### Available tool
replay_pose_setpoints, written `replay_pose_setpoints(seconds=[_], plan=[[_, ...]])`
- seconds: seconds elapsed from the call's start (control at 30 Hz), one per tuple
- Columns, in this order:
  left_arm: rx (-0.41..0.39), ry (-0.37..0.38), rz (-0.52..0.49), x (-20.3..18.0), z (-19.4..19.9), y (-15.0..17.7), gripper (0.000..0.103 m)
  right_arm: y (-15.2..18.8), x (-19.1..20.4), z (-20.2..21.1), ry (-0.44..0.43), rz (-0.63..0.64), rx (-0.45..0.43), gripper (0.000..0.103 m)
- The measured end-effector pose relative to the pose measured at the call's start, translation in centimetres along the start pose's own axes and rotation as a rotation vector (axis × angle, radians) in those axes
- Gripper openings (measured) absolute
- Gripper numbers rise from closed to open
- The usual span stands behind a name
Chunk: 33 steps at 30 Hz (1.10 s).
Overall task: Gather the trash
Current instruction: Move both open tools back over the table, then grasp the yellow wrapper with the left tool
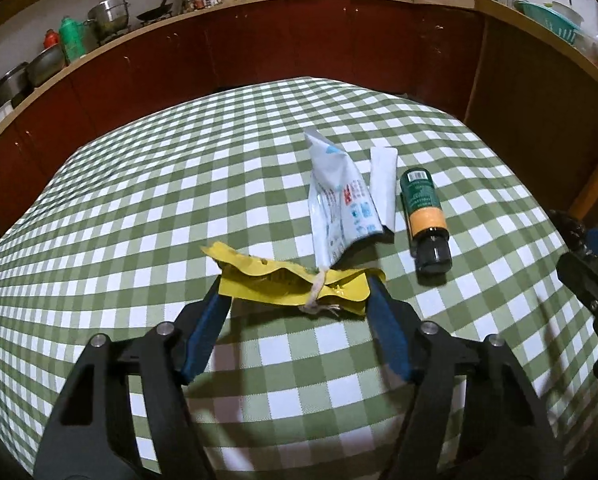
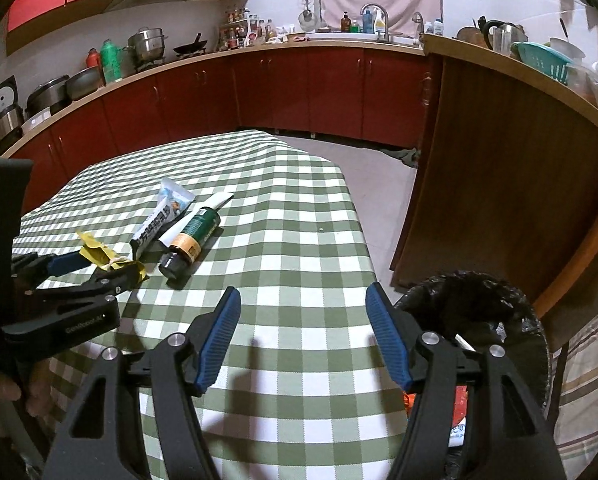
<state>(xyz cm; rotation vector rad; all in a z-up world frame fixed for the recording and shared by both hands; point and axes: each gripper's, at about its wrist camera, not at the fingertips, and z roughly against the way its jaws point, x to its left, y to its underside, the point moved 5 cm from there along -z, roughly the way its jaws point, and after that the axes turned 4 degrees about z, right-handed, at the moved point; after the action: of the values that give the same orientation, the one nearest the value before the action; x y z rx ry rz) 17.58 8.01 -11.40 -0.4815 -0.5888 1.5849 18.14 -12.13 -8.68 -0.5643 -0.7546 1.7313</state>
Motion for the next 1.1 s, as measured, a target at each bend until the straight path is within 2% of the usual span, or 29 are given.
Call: replay_pose_setpoints(seconds=[0.23, 0.4, 0.73, 1.1], plan=[[-0.008, 0.009, 0.005, 1.1, 0.8, 0.5, 0.064, -0.1, 1.1, -0.4, -0.018, 0.017, 0.003, 0.064], [-0.016, -0.014, 0.013, 2.8, 1.7, 1.0, 0.064, -0.6, 2.6, -0.8, -0.034, 0.035, 0.003, 0.064], [-0.030, -0.095, 0.082, 8.7, 2.7, 1.5, 0.064, -2.1, 5.8, -2.6, -0.069, 0.067, 0.027, 0.064], [-0.039, -0.159, 0.143, 14.3, 2.8, 2.0, 0.064, -2.6, 7.8, -5.1, -0.063, 0.072, 0.086, 0.063]])
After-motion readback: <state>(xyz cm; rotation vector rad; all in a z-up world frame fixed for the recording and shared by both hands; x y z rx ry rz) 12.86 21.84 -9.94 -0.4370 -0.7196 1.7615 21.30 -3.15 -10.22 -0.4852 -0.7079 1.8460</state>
